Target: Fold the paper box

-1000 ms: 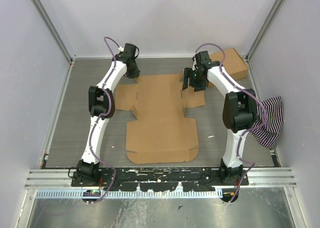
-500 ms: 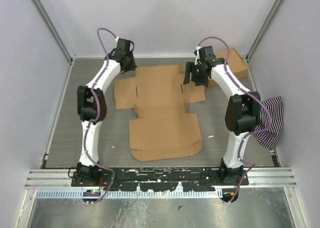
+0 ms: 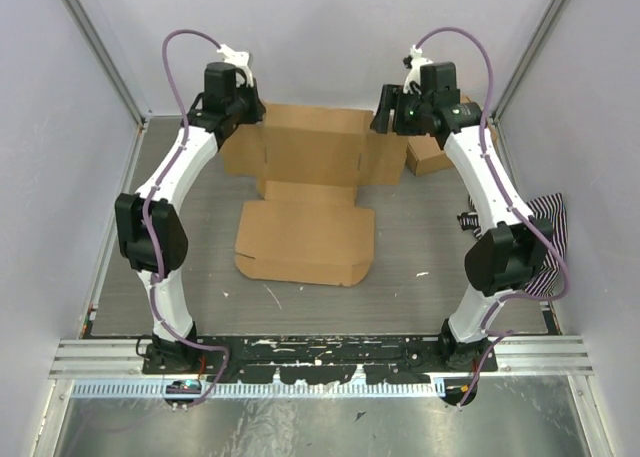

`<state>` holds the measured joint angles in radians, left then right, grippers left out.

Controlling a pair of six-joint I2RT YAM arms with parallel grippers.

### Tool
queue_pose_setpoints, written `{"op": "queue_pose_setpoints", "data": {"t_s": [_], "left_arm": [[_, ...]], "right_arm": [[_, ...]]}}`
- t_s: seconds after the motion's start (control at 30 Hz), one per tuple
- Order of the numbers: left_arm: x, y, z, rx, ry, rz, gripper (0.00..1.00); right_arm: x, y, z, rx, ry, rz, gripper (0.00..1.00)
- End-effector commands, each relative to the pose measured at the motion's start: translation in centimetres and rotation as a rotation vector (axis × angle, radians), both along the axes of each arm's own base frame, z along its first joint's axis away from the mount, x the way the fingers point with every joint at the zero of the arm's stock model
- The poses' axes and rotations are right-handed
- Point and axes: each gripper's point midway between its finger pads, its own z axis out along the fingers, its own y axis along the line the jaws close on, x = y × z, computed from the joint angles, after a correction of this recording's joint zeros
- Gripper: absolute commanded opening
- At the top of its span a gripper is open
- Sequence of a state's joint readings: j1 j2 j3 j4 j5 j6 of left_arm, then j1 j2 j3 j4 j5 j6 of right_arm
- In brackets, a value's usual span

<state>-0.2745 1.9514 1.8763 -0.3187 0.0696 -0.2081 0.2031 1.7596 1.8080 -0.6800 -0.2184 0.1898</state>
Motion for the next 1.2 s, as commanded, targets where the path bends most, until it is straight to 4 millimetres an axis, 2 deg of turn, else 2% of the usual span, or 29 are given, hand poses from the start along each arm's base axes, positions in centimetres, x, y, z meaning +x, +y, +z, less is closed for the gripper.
{"op": "queue_pose_setpoints", "data": {"t_s": [0.0, 0.2, 0.4, 0.5, 0.6, 0.77, 1.17], "left_arm": [[-1.3, -0.8, 0.3, 0.009, -0.043, -0.097, 0.00], [-2.5, -1.6, 1.5, -0.038, -0.084, -0.148, 0.00], [-3.4, -1.7, 3.0, -0.044, -0.126, -0.174, 0.00], [-3.6, -1.9, 3.7, -0.049, -0.143, -0.188, 0.00], [-3.8, -2.0, 4.0, -0.049, -0.151, -0.197, 0.00], [-4.0, -2.1, 3.9, -0.054, -0.146, -0.200, 0.00], [-4.2, -2.3, 3.9, -0.076, -0.139, -0.205, 0.00]], "right_arm": [[-1.0, -0.4, 5.9, 0.037, -0.103, 0.001, 0.72], [-0.3, -0.7, 4.3, 0.068, -0.023, 0.000, 0.71], [0.6, -0.1, 3.6, 0.104, 0.034, 0.015, 0.66], [1.4, 0.2, 2.5, 0.105, 0.079, 0.013, 0.64], [1.9, 0.5, 2.5, 0.118, 0.092, 0.023, 0.61], [1.5, 1.1, 1.9, 0.140, 0.126, 0.046, 0.49], [-0.3, 2.1, -2.0, 0.156, 0.293, 0.127, 0.13]]}}
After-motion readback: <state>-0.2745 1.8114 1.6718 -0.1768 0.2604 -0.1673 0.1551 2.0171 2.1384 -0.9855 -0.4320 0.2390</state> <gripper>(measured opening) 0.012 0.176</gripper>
